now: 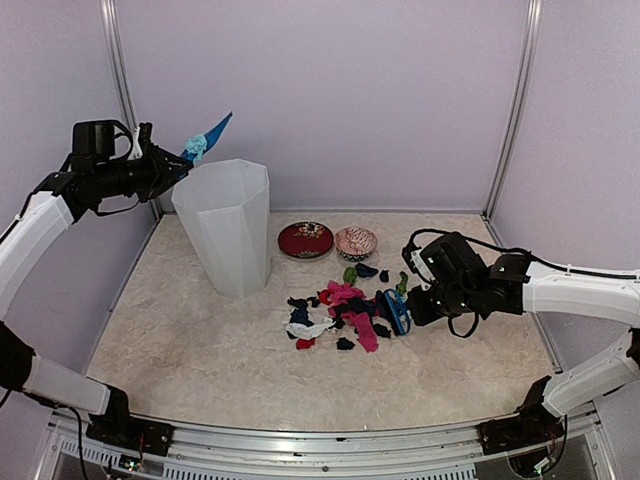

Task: Sweep away the paper scraps from the table
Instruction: Dump the paper scraps in the dustpan into the trash bin.

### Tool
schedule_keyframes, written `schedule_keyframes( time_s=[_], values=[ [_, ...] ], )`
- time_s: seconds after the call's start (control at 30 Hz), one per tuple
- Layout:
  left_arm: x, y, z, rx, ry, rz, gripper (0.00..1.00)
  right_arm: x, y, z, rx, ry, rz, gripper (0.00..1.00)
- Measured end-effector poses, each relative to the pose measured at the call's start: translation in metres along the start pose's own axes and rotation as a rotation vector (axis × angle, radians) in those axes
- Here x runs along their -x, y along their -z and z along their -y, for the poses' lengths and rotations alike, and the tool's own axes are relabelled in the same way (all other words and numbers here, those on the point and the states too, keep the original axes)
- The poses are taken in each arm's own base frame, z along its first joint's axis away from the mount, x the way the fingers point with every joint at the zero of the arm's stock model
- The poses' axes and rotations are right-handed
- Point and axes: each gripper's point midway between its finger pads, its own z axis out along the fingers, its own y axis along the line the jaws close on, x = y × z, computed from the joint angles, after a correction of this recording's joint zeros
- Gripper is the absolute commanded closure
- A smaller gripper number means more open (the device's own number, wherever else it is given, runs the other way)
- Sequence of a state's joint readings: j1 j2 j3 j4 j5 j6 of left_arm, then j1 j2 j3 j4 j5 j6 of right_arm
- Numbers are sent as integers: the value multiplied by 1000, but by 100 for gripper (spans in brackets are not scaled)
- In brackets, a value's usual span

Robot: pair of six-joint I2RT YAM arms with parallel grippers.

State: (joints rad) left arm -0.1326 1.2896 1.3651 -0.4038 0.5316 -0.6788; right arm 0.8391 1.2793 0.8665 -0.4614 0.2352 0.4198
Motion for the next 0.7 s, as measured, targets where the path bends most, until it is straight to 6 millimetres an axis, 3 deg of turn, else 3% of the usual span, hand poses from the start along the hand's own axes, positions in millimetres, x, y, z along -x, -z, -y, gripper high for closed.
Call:
schedule_keyframes(
  time_s=[0.13, 0.37, 0.7],
  values=[
    [-2, 0, 0, 146, -123, 21, 100, 0, 0, -1, 2, 1, -2, 100],
    [-33, -13, -7, 366, -335, -23, 100, -1, -2, -1, 5, 5, -5, 100],
    [-35, -8, -13, 753, -668, 87, 100, -1, -2, -1, 6, 8, -5, 100]
  ],
)
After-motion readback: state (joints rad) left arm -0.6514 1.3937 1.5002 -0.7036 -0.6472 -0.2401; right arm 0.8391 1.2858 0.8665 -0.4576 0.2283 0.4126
